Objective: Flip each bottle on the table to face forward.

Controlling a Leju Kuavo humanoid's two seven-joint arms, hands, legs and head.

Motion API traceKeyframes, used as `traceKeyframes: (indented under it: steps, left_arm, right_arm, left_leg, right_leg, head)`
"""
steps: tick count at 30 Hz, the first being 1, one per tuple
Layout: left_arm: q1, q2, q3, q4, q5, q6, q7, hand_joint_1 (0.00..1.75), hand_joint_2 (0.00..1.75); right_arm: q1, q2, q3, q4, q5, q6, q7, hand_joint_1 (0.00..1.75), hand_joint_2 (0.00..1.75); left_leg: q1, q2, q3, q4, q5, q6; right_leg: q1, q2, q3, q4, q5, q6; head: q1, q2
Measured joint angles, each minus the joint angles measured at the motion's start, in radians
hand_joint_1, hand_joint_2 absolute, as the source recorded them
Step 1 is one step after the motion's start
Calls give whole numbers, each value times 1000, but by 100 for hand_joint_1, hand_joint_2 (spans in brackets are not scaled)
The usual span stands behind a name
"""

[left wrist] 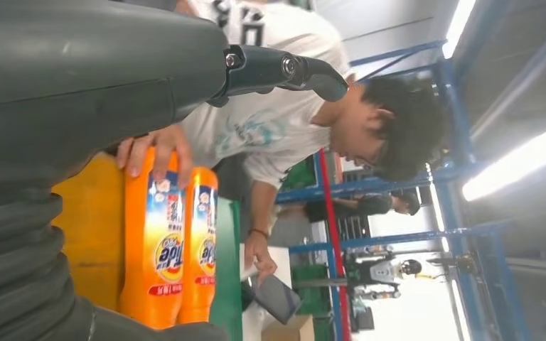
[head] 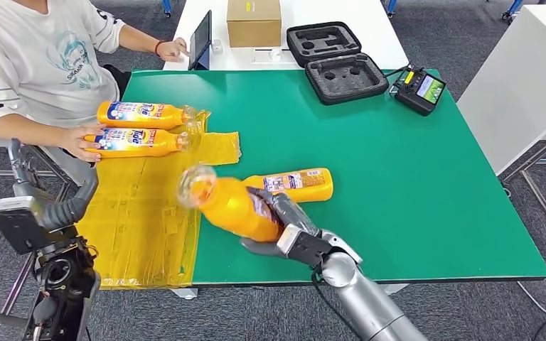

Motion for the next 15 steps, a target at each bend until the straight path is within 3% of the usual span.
traceKeyframes:
  steps: [8,15]
  left_arm:
    - [-4,-34,115,58,163,-167,0,0,175]
    - [-26,-39,131,137,243,-232,0,0,175]
  right_arm:
    - [39,75,-84,-98,-116,-89,-25,175,175]
    - [44,99,-111,-138,-158,-123,-28,175,175]
  left_leg:
    - [0,0,0,0,0,0]
    - [0,0,0,0,0,0]
  right_leg:
    - [0,0,0,0,0,0]
    - [0,0,0,0,0,0]
  head:
    - [0,0]
    - [0,0]
